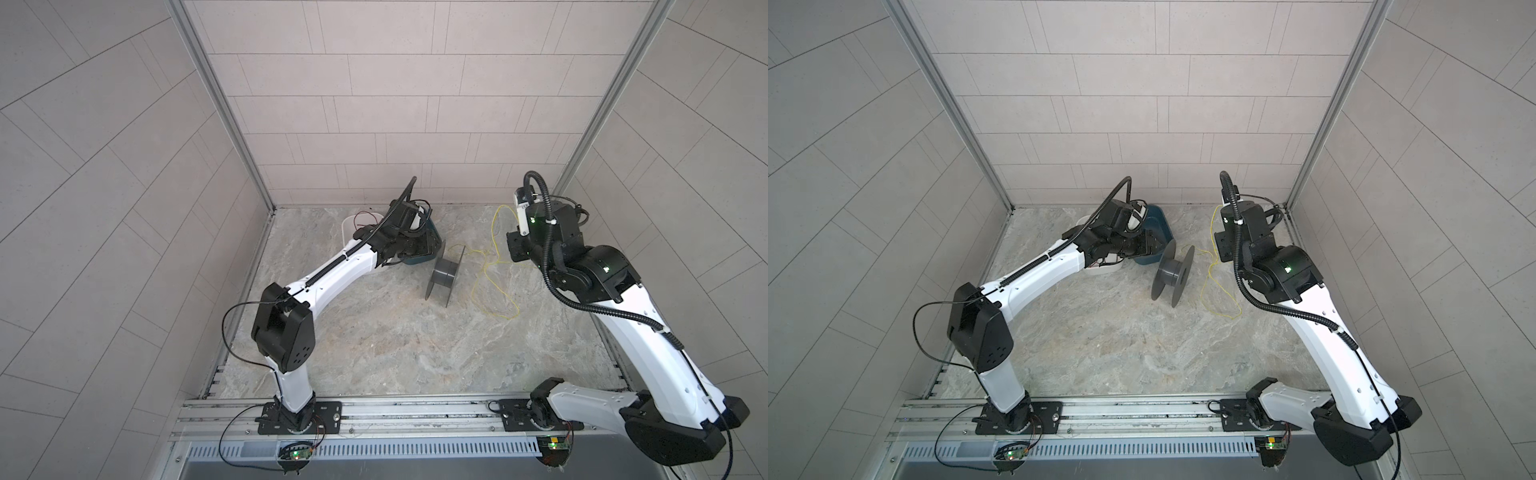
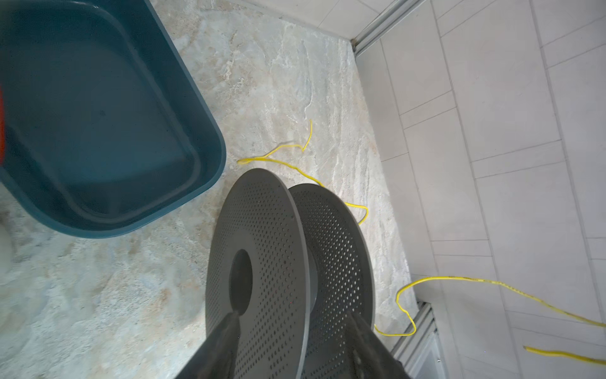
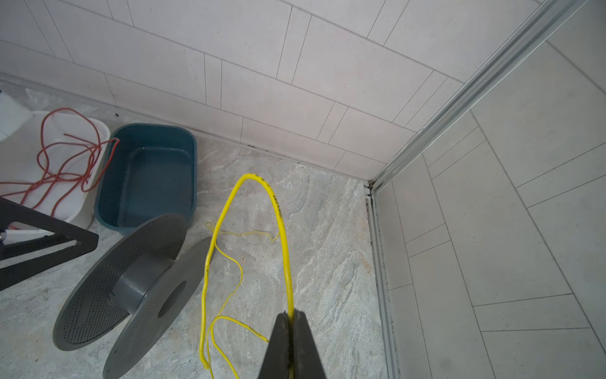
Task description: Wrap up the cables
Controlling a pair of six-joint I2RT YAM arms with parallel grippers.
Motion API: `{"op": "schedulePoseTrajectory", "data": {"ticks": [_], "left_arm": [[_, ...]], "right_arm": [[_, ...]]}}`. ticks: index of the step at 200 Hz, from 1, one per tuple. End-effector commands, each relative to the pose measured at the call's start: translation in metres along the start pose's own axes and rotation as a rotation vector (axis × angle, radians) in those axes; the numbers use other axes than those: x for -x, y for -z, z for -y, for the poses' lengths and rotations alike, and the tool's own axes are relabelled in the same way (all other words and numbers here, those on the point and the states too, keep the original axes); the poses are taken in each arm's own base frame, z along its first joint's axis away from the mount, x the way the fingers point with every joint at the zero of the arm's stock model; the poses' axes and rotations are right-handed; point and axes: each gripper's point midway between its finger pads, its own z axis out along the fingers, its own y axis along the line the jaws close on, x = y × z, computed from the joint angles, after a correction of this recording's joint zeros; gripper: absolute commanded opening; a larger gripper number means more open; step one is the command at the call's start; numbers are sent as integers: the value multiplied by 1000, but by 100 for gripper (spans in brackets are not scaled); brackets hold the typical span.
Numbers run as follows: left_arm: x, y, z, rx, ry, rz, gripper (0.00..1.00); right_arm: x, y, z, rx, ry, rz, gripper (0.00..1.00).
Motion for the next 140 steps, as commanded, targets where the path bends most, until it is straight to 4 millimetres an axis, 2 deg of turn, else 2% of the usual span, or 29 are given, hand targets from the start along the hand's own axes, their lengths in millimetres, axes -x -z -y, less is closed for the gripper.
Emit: {"op": "schedulePoseTrajectory", "data": {"ticks": [1, 49, 98, 117, 131, 140], "left_arm": [[-7, 13, 3, 99, -149, 5, 58], [-7, 3, -6, 220, -199, 35, 58], [-12, -19, -9, 261, -229, 4, 54], [-13, -24, -12, 279, -228, 3, 49], [-14, -26, -11, 277, -229, 5, 41], [-14, -27, -12, 279, -232, 2, 39]], "right_arm": [[-1, 6, -5, 51, -47, 29, 0], [-27, 1, -23, 137, -54, -8, 0], [-43, -1, -44, 249, -131, 38, 0], [-44, -3, -52, 291, -156, 97, 0], [-45, -4, -53, 299, -171, 135, 0], [-45, -4, -54, 303, -176, 155, 0]]}}
